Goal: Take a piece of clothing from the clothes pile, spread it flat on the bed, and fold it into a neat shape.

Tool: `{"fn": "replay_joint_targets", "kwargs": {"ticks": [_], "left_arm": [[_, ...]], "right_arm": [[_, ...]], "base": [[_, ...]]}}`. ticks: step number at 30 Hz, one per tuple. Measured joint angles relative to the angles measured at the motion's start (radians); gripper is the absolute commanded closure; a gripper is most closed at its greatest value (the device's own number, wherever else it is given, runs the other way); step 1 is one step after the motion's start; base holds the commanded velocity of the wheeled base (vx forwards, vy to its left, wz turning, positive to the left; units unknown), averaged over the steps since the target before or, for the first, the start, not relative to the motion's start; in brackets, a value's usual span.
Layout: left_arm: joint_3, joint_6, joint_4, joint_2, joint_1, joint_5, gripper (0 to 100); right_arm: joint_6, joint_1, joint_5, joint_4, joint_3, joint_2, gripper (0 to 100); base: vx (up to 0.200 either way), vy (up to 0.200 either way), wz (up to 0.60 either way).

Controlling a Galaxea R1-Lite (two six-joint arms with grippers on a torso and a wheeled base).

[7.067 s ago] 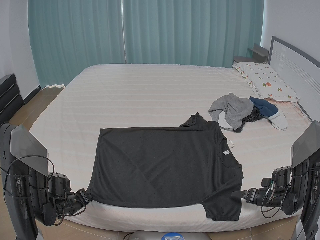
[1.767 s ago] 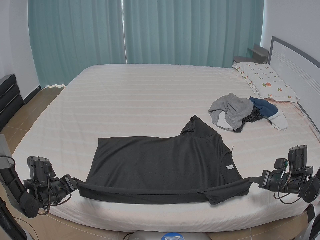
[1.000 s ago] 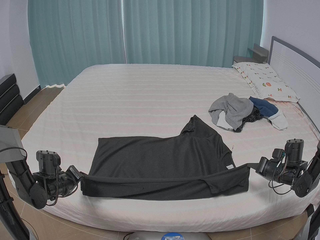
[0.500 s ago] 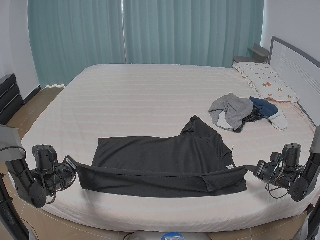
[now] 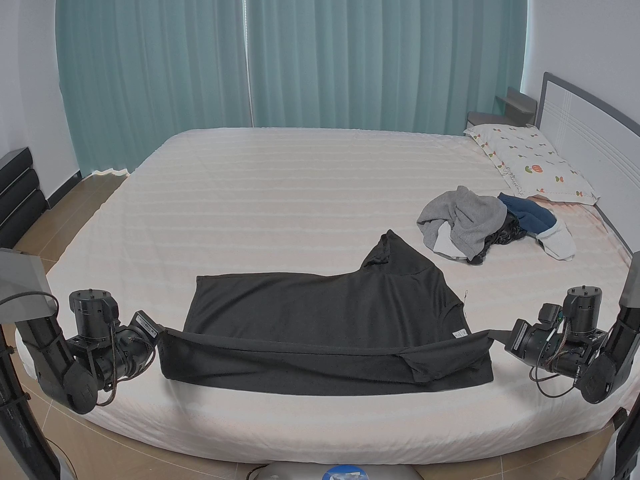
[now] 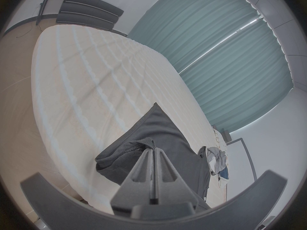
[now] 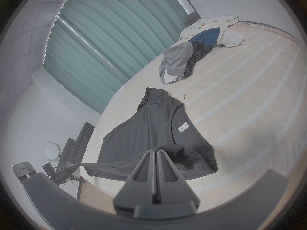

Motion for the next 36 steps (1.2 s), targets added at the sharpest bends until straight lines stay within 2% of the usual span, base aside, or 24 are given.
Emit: {"fn": "replay_joint_targets", "kwargs": {"ticks": [6, 15, 22, 23, 29, 36], "left_arm": [[-0.056, -0.001, -0.001, 0.079, 0.0, 0.002, 100], [-0.132, -0.001, -0.001, 0.183, -0.003, 0.023, 100], [-0.177, -0.004, -0.001, 0.237, -0.012, 0.036, 100], [-0.181, -0.004, -0.001, 0.241, -0.014, 0.036, 0], [-0.209, -0.041, -0.001, 0.259, -0.018, 0.038, 0], [-0.233, -0.108, -0.003, 0.268, -0.016, 0.058, 0]], "right_arm": [[0.028, -0.005, -0.001, -0.039, -0.035, 0.071, 100], [0.057, -0.008, -0.019, -0.246, -0.067, 0.233, 100], [0.062, -0.003, -0.064, -0.251, -0.101, 0.323, 100], [0.063, -0.003, -0.065, -0.251, -0.104, 0.331, 0], [0.084, -0.003, -0.069, -0.251, -0.129, 0.358, 0], [0.213, -0.008, -0.072, -0.251, -0.15, 0.357, 0]], "base": [[0.0, 0.0, 0.0], [0.0, 0.0, 0.0], [0.0, 0.0, 0.0], [0.0, 0.0, 0.0], [0.0, 0.0, 0.0], [0.0, 0.0, 0.0]]}}
